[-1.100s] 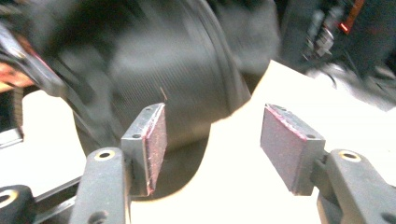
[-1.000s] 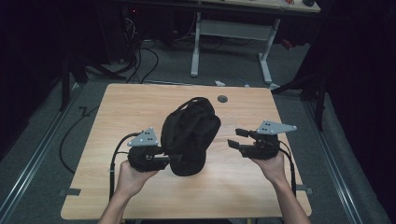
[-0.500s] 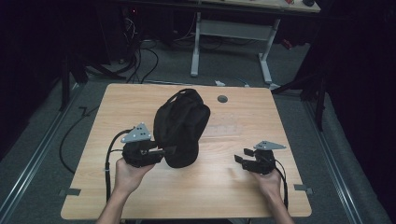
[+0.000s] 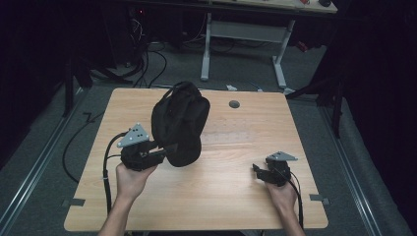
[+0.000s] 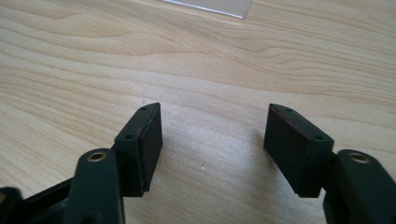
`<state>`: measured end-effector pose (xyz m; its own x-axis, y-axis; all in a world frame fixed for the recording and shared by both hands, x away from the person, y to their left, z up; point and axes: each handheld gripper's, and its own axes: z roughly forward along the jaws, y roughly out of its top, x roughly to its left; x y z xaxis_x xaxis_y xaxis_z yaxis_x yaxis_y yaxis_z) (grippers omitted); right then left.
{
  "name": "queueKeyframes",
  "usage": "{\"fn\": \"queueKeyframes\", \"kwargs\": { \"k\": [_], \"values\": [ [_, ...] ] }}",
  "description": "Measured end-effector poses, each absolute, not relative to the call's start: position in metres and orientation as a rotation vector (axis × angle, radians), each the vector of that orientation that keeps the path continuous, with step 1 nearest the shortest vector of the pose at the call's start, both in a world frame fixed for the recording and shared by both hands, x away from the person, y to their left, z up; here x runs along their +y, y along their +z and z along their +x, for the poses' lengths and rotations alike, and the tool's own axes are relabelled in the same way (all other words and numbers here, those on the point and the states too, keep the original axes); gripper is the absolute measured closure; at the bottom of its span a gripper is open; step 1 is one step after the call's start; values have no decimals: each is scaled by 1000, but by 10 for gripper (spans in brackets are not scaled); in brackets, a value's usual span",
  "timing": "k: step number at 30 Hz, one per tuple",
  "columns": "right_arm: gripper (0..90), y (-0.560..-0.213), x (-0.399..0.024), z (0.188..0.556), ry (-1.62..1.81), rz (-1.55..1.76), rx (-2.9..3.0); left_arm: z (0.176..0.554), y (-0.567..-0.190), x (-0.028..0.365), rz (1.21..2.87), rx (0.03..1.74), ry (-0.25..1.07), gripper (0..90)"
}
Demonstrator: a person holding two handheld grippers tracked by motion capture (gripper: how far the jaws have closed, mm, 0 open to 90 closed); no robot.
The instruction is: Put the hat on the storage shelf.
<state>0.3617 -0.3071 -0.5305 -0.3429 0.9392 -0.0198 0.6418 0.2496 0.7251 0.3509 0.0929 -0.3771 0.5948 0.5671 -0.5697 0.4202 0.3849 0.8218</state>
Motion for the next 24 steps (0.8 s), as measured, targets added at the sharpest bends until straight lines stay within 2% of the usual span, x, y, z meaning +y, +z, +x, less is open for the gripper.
{"fn": "queueKeyframes", "kwargs": {
  "k": [5, 15, 24],
  "values": [
    [318, -531, -308, 362, 865, 1459, 2060, 362, -373, 95, 1210, 1017, 167, 690],
    [316, -531, -308, 362, 862, 1462, 2055, 384, -365, 89, 1187, 1033, 269, 690],
    [317, -531, -307, 362, 862, 1465, 2053, 404, -372, 80, 1178, 1065, 349, 690]
  ]
}}
